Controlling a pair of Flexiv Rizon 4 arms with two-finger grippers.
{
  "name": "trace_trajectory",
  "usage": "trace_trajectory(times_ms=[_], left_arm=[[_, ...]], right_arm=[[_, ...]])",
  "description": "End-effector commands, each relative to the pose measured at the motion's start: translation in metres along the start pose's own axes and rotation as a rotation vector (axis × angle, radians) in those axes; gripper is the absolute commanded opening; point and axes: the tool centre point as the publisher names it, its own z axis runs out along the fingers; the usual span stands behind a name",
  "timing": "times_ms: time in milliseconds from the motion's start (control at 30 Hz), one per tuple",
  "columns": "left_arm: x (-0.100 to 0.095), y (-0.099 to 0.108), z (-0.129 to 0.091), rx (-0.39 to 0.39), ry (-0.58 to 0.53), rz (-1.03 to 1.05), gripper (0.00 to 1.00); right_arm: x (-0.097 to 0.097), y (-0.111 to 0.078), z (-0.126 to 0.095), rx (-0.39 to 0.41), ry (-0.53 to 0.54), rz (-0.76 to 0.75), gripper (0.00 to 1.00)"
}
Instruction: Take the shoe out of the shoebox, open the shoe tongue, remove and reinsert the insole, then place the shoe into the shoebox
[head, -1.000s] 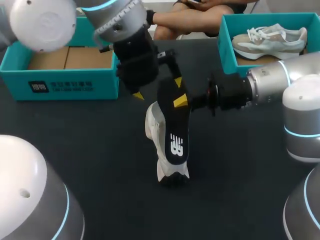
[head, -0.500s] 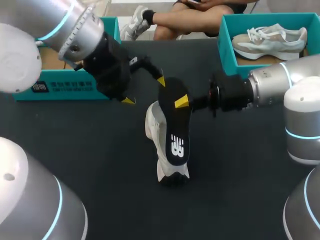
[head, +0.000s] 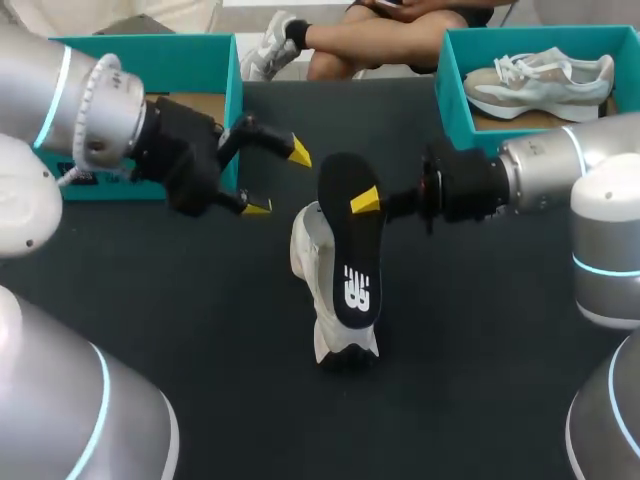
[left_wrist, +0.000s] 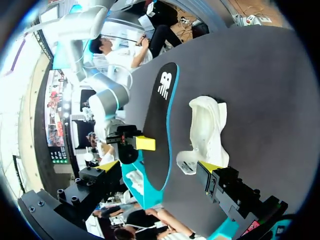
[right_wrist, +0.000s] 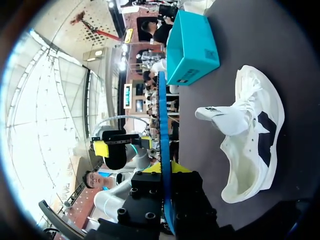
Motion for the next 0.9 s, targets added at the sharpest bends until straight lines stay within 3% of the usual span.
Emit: trace_trajectory(times_ms=[33, 133, 167, 633, 700, 900], left_arm=[[0.005, -0.002, 0.005, -0.001, -0.386, 0.008, 1.00], [0.003, -0.006, 0.008, 0.012, -0.324, 0.030, 1.00], [0.002, -0.006, 0.010, 0.009, -0.251, 0.020, 1.00], [0.006, -0.005, 0.013, 0.016, -0.239, 0.048, 1.00], [0.010, -0.003, 0.017, 0.019, -0.328, 0.017, 1.00], [0.017, 0.002, 0.030, 0.037, -0.370, 0.012, 1.00]], right_arm=[[0.000, -0.002, 0.000, 0.000, 0.006, 0.001, 0.00], [0.000, -0.002, 0.000, 0.003, 0.010, 0.002, 0.00], [0.000, -0.002, 0.001, 0.004, 0.010, 0.003, 0.00], [0.001, -0.007, -0.002, -0.006, 0.026, 0.020, 0.00], [0.004, -0.008, -0.001, -0.005, 0.025, 0.021, 0.00], [0.006, -0.012, 0.003, -0.020, 0.047, 0.029, 0.00]])
